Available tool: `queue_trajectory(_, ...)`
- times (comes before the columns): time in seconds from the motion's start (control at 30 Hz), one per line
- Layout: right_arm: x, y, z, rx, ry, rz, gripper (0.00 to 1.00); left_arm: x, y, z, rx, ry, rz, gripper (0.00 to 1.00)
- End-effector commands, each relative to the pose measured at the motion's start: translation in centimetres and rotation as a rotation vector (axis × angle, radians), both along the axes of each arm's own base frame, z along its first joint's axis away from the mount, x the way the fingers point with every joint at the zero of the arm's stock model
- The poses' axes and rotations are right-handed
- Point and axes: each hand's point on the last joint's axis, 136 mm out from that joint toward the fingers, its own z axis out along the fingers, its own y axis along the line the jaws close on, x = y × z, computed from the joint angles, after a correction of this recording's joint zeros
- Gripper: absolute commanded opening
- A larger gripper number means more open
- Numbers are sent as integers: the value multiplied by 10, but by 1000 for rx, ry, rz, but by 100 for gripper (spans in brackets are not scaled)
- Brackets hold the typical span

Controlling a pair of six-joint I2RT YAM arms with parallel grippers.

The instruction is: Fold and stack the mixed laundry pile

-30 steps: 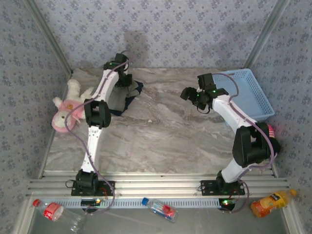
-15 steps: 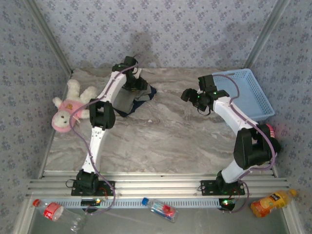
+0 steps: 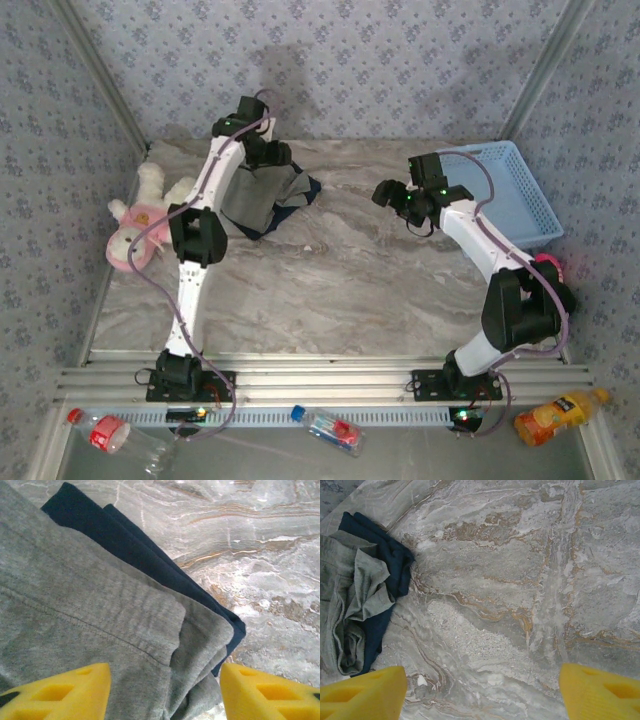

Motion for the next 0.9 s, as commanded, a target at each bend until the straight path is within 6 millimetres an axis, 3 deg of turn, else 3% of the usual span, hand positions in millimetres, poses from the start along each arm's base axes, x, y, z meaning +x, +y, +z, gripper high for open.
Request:
queue_trajectory(0.0,-5,-4,7,-5,-14,-12,81,-1,-1,-25,94,22,6,58)
queue_trajectory(0.23,-6,-4,10,-4,-19,-11,81,-12,-9,-71,160,102,-34,60)
queue_trajectory(0.3,-7,-4,10,-4,-18,-12,81,-12,-9,-76,158,110,-35,56)
queue_trajectory(0.33,-7,-4,11,-4,-18,-12,81,-12,-9,-77,156,112,-33,47)
queue_trajectory(0.4,-9,-5,11,-5,-15,-11,81,-11,-10,-73,151,104,-31,27)
queue_trajectory(0.47,-11,-5,13,-5,-17,-10,81,-9,-10,-60,146,79,-24,18)
queue_trajectory(0.63,-14,-6,13,-4,-18,-11,81,-5,-9,-11,124,-13,-12,18)
queue_trajectory(0.77,-14,-6,13,-3,-21,-12,81,-11,-27,25,28,-67,-91,16)
queue_trajectory(0.87,-13,-7,13,-4,-26,-13,82,-21,-44,27,-8,-75,-171,15)
